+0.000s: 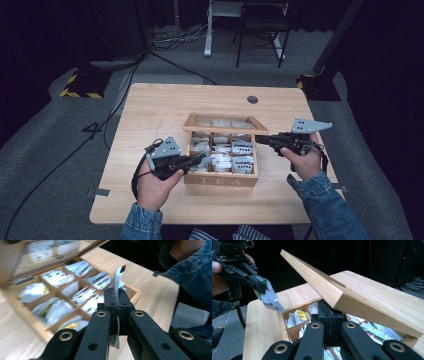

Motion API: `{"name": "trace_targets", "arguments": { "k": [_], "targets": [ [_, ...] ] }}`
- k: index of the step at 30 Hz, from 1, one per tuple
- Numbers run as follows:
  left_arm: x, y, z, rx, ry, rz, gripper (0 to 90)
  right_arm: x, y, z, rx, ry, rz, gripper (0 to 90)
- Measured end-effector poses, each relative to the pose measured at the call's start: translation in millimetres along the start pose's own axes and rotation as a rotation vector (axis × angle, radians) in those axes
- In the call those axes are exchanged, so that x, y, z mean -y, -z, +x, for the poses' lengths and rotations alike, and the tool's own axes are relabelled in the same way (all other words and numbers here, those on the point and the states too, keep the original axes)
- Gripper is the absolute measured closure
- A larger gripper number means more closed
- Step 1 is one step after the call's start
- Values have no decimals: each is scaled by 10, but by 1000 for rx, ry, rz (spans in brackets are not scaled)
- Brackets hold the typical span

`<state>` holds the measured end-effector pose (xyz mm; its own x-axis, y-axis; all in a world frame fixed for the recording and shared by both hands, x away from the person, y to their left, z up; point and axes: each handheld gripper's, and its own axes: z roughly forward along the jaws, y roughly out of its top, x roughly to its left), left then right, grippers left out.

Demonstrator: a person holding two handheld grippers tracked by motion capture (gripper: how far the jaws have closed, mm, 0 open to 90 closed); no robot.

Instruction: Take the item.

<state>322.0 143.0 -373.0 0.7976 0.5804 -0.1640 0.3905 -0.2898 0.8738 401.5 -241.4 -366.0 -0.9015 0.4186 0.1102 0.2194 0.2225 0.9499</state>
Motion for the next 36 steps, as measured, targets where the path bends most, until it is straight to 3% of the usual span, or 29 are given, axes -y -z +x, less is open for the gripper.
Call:
{"name": "trace_targets", "arguments": {
  "k": [11,17,21,27,31,36],
  "targets": [
    [175,272,157,-122,34,-5,895,2,-3,1,-1,-2,-1,900],
    [290,358,299,-199,85,-20,892,5,-7,1,-3,-4,0,900],
    [393,359,413,-246,121,4,893,8,-10,1,-3,-4,1,900],
    [523,371,550,-263,170,38,893,9,-10,-1,-5,-6,-1,900],
    [656,386,648,-323,199,70,893,9,-11,0,-4,-4,0,900],
    [805,356,757,-329,256,104,893,11,-13,1,-4,-4,0,900]
  ]
}}
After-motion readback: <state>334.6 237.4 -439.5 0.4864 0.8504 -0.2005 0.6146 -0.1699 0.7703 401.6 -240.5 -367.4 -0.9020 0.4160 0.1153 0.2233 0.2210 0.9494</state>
